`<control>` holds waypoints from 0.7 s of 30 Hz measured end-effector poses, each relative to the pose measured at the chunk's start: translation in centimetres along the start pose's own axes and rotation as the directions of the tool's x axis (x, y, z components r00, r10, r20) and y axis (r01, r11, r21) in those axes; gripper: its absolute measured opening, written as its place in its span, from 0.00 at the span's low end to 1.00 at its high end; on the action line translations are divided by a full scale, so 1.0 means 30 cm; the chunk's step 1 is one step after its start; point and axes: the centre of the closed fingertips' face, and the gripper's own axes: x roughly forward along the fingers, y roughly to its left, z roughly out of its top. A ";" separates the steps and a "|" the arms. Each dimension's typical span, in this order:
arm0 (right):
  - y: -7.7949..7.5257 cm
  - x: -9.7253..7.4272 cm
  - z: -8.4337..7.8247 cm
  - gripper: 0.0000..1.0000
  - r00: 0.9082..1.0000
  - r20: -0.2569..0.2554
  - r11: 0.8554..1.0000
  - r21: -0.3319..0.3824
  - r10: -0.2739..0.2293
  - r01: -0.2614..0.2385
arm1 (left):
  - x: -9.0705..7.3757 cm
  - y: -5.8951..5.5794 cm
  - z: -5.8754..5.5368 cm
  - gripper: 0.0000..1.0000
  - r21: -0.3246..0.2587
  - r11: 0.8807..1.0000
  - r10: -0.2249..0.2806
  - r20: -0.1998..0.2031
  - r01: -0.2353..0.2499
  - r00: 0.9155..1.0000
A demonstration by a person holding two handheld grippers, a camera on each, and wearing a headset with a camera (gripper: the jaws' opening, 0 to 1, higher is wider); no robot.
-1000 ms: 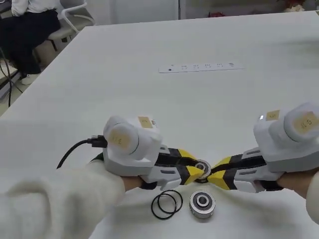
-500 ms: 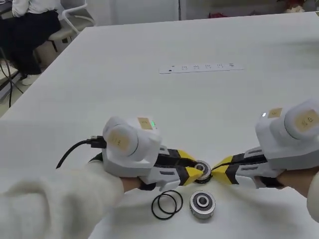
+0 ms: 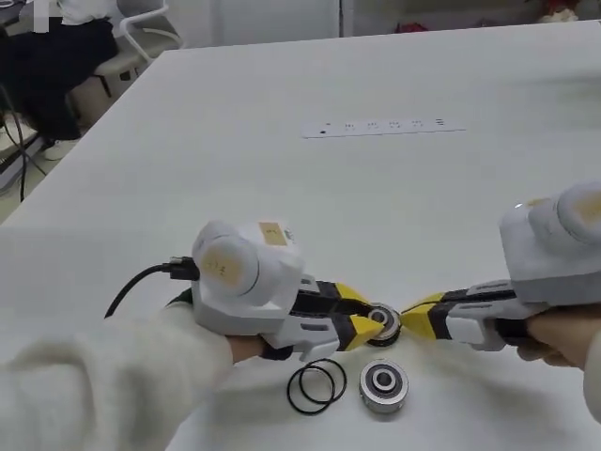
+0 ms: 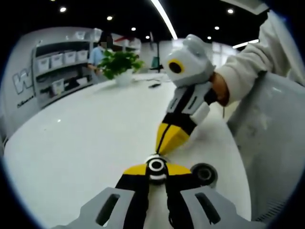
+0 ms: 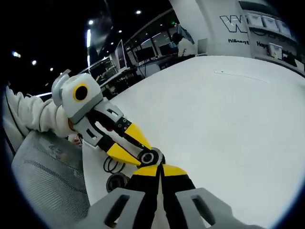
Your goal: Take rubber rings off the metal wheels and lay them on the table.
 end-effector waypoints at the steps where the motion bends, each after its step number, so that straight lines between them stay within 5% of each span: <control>1: -0.002 0.000 -0.002 0.00 1.000 -0.007 1.000 -0.011 -0.003 0.003 | 0.000 0.000 0.000 0.14 0.000 1.000 0.001 0.000 -0.001 1.000; 21: 0.031 0.011 0.009 0.00 1.000 -0.004 1.000 -0.031 0.001 -0.001 | -0.003 0.001 -0.003 0.13 0.015 1.000 0.008 -0.002 -0.008 1.000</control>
